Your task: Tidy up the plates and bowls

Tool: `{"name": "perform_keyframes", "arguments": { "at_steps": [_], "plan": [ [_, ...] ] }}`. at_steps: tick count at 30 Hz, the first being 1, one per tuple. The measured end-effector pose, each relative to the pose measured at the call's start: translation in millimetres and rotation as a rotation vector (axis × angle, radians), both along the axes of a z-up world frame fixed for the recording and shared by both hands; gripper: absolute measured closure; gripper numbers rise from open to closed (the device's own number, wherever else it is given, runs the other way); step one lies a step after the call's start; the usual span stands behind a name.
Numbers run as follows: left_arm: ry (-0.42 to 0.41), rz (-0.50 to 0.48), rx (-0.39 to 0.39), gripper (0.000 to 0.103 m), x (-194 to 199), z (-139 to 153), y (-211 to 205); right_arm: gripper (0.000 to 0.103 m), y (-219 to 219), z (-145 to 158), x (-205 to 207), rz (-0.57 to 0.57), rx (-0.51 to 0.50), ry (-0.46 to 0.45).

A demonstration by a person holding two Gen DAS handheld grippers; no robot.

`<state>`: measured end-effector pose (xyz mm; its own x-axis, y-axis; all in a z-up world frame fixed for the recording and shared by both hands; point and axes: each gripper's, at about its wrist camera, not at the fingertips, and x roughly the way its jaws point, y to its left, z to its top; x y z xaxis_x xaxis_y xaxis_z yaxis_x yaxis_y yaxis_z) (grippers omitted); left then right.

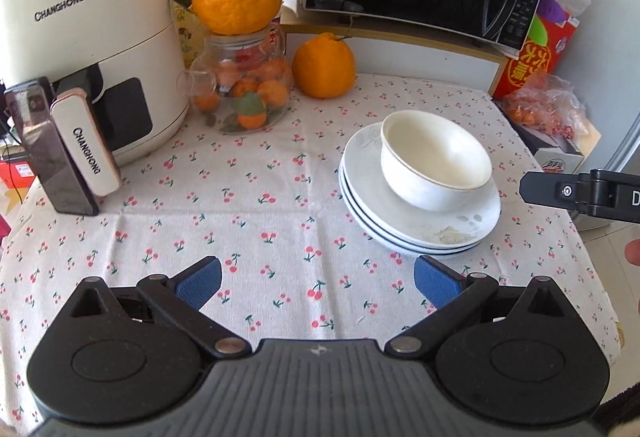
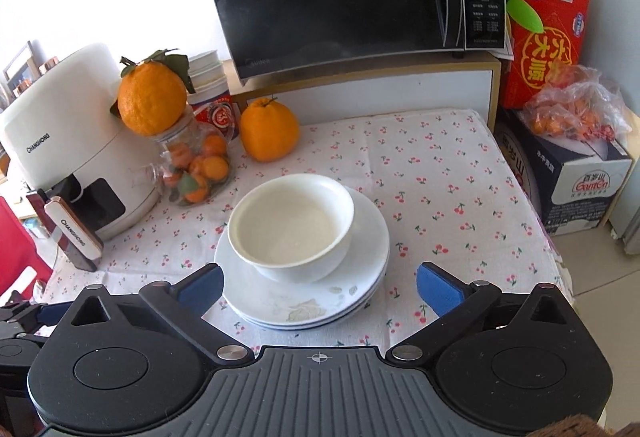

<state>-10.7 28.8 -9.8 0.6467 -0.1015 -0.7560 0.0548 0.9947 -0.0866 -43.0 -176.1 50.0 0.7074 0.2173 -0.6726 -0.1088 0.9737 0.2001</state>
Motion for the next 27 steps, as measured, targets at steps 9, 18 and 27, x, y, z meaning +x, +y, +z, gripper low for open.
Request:
{"name": "perform_keyframes", "arguments": {
  "at_steps": [9,18,27],
  "plan": [
    [0.037,0.107,0.028,0.0,2.4,-10.4,4.1,0.0,4.5,-23.0,-7.6,-0.075,-0.011,0.057],
    [0.041,0.113,0.113,0.0,9.8,-16.5,-6.9,0.0,10.5,-34.5,-8.0,-0.079,-0.074,0.07],
    [0.057,0.103,0.134,0.0,14.4,-18.2,-17.7,0.0,11.7,-41.4,-7.8,-0.078,-0.093,0.085]
  ]
}}
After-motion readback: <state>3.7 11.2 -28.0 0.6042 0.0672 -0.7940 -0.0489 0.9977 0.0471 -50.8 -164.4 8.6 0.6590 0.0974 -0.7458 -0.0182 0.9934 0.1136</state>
